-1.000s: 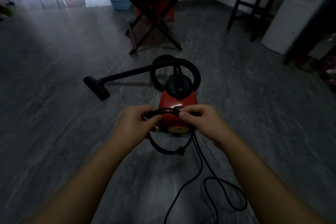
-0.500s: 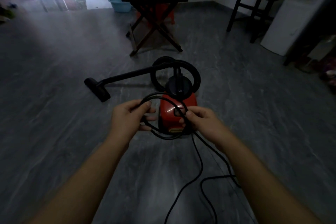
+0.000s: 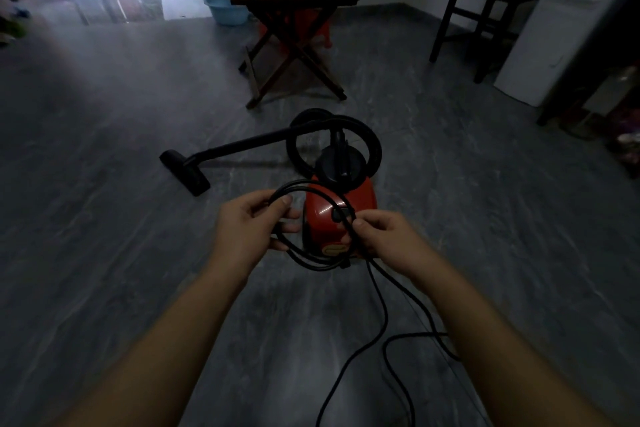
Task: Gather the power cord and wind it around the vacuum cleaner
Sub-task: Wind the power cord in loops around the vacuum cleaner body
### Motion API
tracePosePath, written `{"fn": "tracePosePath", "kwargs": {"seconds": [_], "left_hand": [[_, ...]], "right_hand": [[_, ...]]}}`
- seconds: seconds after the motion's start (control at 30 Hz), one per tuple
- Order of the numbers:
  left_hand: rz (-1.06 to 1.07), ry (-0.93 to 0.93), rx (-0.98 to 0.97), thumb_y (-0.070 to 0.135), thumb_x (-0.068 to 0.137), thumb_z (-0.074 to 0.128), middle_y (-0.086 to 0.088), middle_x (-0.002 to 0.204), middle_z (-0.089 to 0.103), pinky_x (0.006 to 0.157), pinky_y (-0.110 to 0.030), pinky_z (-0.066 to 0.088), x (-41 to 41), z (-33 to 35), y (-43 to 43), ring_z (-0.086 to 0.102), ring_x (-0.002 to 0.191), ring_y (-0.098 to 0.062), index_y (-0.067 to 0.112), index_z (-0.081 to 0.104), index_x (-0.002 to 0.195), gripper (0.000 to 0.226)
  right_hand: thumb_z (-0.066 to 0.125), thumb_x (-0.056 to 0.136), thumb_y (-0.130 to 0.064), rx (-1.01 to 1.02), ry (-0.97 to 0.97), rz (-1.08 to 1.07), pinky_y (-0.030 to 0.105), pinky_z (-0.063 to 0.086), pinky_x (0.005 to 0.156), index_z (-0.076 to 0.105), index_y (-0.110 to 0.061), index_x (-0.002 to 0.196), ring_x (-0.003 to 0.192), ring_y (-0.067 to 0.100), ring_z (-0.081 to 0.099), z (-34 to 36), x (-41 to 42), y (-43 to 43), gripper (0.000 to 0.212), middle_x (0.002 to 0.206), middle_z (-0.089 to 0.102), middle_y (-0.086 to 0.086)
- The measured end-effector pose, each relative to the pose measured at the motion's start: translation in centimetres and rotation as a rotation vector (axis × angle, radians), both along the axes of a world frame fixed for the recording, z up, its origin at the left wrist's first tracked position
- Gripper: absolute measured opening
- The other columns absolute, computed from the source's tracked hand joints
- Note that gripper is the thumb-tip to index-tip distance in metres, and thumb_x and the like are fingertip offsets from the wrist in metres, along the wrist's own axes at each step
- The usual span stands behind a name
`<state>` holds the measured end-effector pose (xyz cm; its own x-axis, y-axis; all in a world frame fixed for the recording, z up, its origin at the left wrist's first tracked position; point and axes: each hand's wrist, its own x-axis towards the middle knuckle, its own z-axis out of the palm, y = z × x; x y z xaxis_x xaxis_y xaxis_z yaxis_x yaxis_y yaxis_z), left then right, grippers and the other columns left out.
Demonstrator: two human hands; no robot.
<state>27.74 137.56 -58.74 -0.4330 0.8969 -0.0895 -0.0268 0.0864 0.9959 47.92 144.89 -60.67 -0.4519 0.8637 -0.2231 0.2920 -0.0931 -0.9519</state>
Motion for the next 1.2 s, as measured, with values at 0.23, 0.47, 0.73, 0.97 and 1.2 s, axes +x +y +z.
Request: {"fn": "tracePosePath", "kwargs": {"seconds": [0.23,0.47,0.73,0.97,1.2], "left_hand": [[0.026,0.011,0.015,0.015,0.094,0.062,-0.011,0.085,0.076,0.047,-0.026,0.056,-0.2,0.1,0.0,0.075,0.073,-0.022,0.008,0.070,0.102,0.013],[0.026,0.035,0.023,0.017,0.094,0.062,-0.009,0.085,0.076,0.049,-0.027,0.056,0.1,0.0,0.3,0.075,0.076,-0.024,0.012,0.071,0.101,0.012],[0.009,0.017,0.024,0.018,0.095,0.061,-0.008,0.086,0.077,0.052,-0.028,0.056,0.5,-0.2,0.3,0.075,0.076,-0.022,0.012,0.071,0.100,0.013],[-0.030,-0.047,-0.058,0.020,0.095,0.061,-0.010,0.085,0.077,0.056,-0.031,0.059,0.4,-0.4,0.4,0.075,0.076,-0.023,0.010,0.070,0.098,0.014],[-0.022,-0.020,-0.098,0.020,0.095,0.061,-0.010,0.084,0.077,0.056,-0.033,0.061,0.0,-0.4,0.1,0.075,0.078,-0.020,0.009,0.069,0.098,0.014]], "right_hand": [[0.047,0.103,-0.018,-0.046,-0.065,0.019,0.025,0.054,0.069,0.070,-0.004,0.103,0.080,0.020,0.073,-0.9,-0.5,-0.2,0.027,0.095,0.075,0.012],[0.042,0.105,-0.027,-0.102,-0.109,0.031,0.031,0.054,0.075,0.069,-0.010,0.106,0.083,0.023,0.074,-1.8,-0.7,-0.7,0.032,0.102,0.075,0.014],[0.040,0.105,-0.025,-0.171,-0.103,0.047,0.026,0.055,0.071,0.063,-0.012,0.117,0.085,0.023,0.073,-2.3,-0.9,-0.9,0.029,0.112,0.072,0.013],[0.049,0.101,-0.006,-0.138,0.201,-0.193,0.033,0.060,0.083,0.066,-0.003,0.120,0.099,0.029,0.071,-2.2,-1.1,-0.1,0.026,0.115,0.071,0.018],[0.068,0.087,-0.002,-0.090,0.298,-0.332,0.036,0.056,0.082,0.069,-0.012,0.098,0.085,0.024,0.072,-2.1,-0.5,0.6,0.014,0.086,0.077,0.009]]}}
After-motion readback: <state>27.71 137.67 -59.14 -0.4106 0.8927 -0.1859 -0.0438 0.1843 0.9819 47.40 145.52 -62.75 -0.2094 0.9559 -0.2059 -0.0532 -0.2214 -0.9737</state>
